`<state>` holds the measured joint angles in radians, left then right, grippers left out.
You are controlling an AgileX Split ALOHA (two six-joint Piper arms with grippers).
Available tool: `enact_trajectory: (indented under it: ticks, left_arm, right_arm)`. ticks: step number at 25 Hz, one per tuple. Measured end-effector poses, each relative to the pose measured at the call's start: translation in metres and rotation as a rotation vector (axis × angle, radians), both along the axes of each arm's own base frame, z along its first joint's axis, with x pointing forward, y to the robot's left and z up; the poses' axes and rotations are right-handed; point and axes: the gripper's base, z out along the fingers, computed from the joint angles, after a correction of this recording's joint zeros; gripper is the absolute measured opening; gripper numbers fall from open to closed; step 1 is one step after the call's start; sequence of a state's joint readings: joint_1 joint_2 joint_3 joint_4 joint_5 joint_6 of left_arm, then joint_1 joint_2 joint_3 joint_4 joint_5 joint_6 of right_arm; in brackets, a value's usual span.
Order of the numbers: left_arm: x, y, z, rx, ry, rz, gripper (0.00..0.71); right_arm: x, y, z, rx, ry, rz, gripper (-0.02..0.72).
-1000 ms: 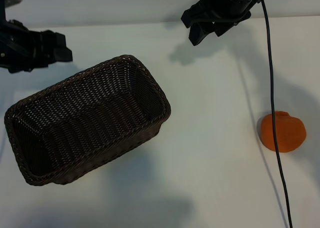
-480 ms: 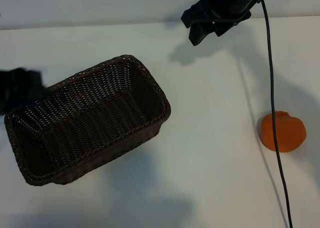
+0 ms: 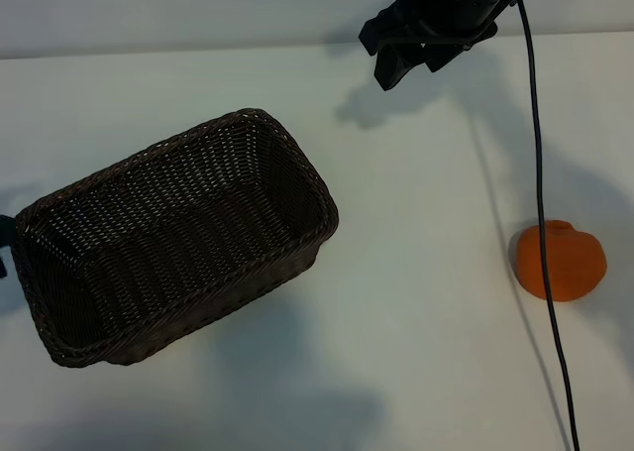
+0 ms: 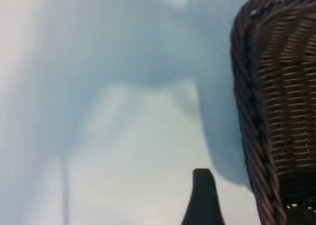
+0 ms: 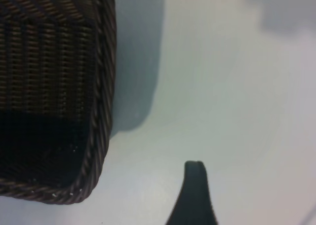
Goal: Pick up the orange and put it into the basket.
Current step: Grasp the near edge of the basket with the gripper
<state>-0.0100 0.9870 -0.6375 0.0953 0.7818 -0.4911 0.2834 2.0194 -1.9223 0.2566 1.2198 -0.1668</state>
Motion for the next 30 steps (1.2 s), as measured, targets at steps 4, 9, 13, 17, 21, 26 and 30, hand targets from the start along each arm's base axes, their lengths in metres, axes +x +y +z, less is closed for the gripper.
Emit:
enact_trajectory:
  ticks: [4,9,13,17,21,26,30]
  left_arm:
    - [0.011,0.000,-0.013,-0.004,0.002,0.000,0.573]
    - [0.033,-0.002,-0.036,-0.020,0.051,-0.003,0.573]
    - [0.048,-0.005,-0.057,-0.049,0.108,-0.003,0.573]
    - [0.059,-0.007,-0.076,-0.070,0.146,-0.020,0.573]
    - [0.067,-0.009,-0.092,-0.094,0.167,-0.014,0.573]
    - [0.072,-0.012,-0.112,-0.121,0.227,-0.036,0.573]
    - [0.075,-0.017,-0.118,-0.160,0.223,-0.062,0.563]
  right_arm:
    - [0.000,0.000,0.000,0.000,0.000,0.000,0.559]
    - [0.000,0.000,0.000,0.000,0.000,0.000,0.559]
    - [0.000,0.000,0.000,0.000,0.000,0.000,0.559]
    - [0.000,0.000,0.000,0.000,0.000,0.000,0.559]
    - [0.000,0.000,0.000,0.000,0.000,0.000,0.559]
    - [0.000,0.000,0.000,0.000,0.000,0.000,0.559]
    - [0.000,0.000,0.000,0.000,0.000,0.000,0.559]
